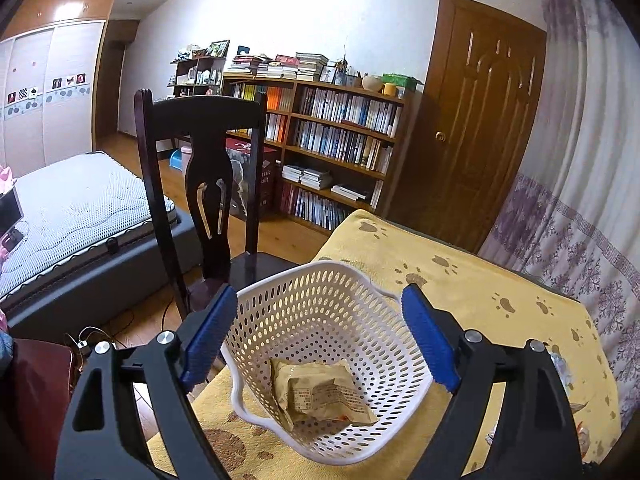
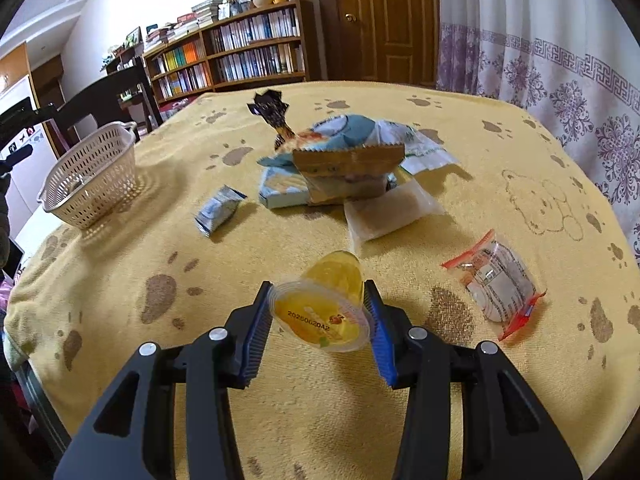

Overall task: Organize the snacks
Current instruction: 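Carry the yellow jelly cup into the white basket with the right tool and release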

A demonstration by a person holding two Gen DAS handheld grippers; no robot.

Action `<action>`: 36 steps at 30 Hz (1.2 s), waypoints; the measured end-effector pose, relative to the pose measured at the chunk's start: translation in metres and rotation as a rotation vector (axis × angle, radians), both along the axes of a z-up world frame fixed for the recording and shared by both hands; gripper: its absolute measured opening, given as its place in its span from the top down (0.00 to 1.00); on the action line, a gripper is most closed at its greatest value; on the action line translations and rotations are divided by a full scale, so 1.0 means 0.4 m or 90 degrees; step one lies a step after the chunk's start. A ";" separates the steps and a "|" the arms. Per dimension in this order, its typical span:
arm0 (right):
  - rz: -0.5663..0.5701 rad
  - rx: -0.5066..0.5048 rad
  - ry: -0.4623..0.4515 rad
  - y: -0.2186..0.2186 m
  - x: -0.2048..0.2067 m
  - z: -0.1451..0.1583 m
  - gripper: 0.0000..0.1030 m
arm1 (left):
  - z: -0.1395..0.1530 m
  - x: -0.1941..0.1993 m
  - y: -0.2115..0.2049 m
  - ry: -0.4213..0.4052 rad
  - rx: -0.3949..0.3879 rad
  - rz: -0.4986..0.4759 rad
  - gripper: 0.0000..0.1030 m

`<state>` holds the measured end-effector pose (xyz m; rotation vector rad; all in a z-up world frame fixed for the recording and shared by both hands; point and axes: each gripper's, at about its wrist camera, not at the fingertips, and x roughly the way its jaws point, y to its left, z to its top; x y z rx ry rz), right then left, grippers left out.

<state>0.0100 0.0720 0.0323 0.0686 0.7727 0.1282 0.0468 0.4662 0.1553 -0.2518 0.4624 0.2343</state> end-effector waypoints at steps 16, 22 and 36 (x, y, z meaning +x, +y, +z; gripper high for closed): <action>0.146 -0.021 -0.089 0.259 0.083 0.213 0.56 | 0.071 -0.068 0.043 -0.058 0.010 0.049 0.08; 0.196 -0.013 -0.098 0.418 0.143 0.265 0.56 | 0.098 -0.095 0.057 -0.086 0.018 0.078 0.06; 0.190 -0.010 -0.078 0.567 0.279 0.308 0.56 | 0.111 -0.100 0.048 -0.101 0.015 0.057 0.06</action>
